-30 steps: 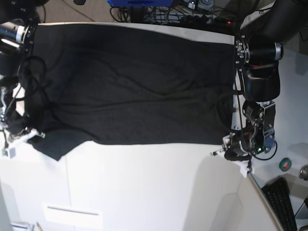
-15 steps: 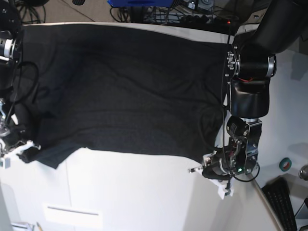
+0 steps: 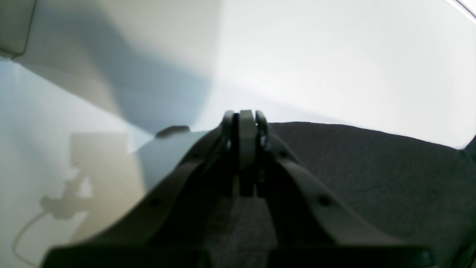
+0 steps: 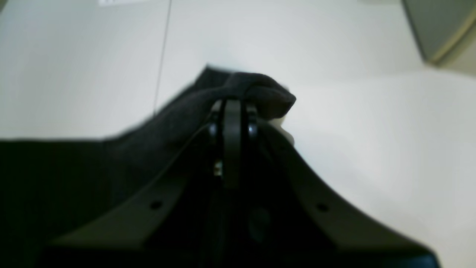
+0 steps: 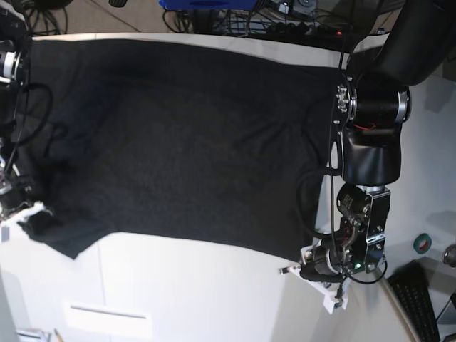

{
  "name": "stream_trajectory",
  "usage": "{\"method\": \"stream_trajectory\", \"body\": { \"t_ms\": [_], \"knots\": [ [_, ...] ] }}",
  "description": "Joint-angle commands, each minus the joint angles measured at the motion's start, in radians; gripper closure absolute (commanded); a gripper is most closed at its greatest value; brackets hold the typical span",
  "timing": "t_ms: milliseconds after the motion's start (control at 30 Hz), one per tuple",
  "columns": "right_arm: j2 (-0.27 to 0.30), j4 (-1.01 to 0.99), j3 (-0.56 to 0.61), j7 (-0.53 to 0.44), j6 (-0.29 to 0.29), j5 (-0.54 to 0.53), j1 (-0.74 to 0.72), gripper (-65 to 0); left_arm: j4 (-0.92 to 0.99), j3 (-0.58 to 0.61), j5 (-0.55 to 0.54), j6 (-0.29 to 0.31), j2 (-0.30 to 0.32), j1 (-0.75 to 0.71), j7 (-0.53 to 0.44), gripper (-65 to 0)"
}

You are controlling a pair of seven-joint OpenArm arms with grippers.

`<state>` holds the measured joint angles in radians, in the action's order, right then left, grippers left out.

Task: Layout the t-shirt on the table in an organized manner, then fold the t-shirt properly
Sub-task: 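Pull the shirt hem corner with the left gripper, stretching it taut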

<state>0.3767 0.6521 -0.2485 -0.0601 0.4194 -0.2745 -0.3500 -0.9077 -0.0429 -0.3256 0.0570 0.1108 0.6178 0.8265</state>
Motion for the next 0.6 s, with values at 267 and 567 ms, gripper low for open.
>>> {"method": "stream_trajectory", "body": {
  "t_ms": [267,567],
  "knots": [
    [0.057,0.042,-0.004,-0.04,0.002,-0.012,-0.017,0.0,-0.078,0.001,-0.008,0.007,0.011,-0.016,-0.017,0.0],
    [0.049,0.039,-0.012,-0.039,0.0,0.14,0.015,0.0,-0.08,-0.001,-0.008,0.008,0.013,-0.105,-0.019,0.0]
  ]
}}
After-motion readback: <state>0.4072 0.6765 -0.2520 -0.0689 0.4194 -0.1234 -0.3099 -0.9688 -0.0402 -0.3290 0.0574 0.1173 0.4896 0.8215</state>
